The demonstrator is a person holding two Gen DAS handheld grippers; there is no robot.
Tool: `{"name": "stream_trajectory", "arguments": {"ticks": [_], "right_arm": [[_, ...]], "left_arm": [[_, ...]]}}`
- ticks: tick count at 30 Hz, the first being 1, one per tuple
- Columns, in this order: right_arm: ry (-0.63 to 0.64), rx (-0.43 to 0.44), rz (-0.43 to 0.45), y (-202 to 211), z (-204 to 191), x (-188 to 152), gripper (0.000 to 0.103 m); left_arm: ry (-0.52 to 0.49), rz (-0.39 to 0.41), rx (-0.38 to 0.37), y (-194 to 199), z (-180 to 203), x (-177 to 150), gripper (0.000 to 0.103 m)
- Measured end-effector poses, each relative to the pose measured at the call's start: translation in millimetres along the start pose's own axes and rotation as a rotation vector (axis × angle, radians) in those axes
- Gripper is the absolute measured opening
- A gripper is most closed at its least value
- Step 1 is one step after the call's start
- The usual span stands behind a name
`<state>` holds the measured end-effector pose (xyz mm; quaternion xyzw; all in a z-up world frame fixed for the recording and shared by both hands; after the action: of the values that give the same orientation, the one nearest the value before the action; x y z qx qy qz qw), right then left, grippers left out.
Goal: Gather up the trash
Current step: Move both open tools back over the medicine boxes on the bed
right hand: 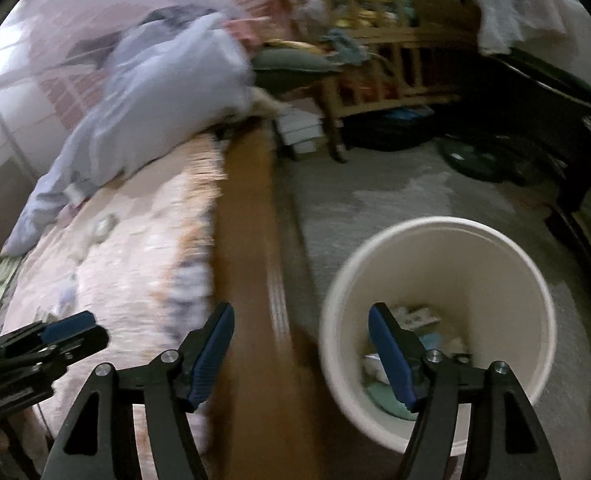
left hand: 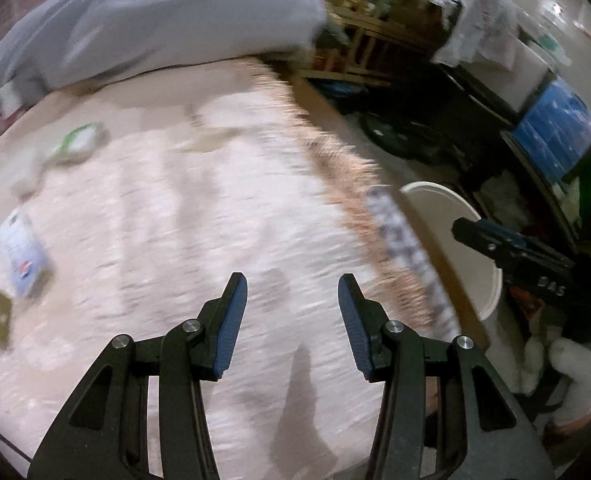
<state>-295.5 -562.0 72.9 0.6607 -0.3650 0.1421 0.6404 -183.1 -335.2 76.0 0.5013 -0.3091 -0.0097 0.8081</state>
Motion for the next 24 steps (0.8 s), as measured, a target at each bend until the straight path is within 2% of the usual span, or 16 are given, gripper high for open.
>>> {"name": "stream_trajectory", "arguments": {"ticks": [5, 9, 14, 19, 24], "right_arm": [[0.065, 0.091, -0.004, -9.7, -54.6, 13.6, 0.069], [0.124, 0.182, -0.021, -23.3, -104.0, 23.8, 0.069], [0.198, 0.247, -0.041, -42.8, -157.4, 34.4, 0.07], [0.24, 0.3, -0.066, -61.4, -198.9, 39.7, 0.07], [0.288, 0.332, -0.095, -78.7, -236.8, 44.8, 0.07]], "left_arm": [[0.075, 0.018, 0.072, 16.9, -67.8, 3.2, 0.046], [0.18, 0.037, 0.126, 28.0, -129.9, 16.6, 0.046], [0.315, 0.059, 0.202, 38.1, -205.5, 34.2, 0.046], [0.392, 0.053, 0.249, 34.1, -255.8, 44.3, 0.045], [0.374, 0.024, 0.202, 37.1, -269.4, 38.7, 0.045]]}}
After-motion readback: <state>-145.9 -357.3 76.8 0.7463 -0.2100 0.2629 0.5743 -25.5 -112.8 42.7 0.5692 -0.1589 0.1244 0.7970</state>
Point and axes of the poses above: each gripper's, at about its wrist camera, not at the fingertips, and y roughly against the way its jaws point, z to its right, x to its top, the point moved 2 cm from there along -y, roughly the way its jaws point, and after that the axes turned 11 degrees about y, right-handed, at the moved point
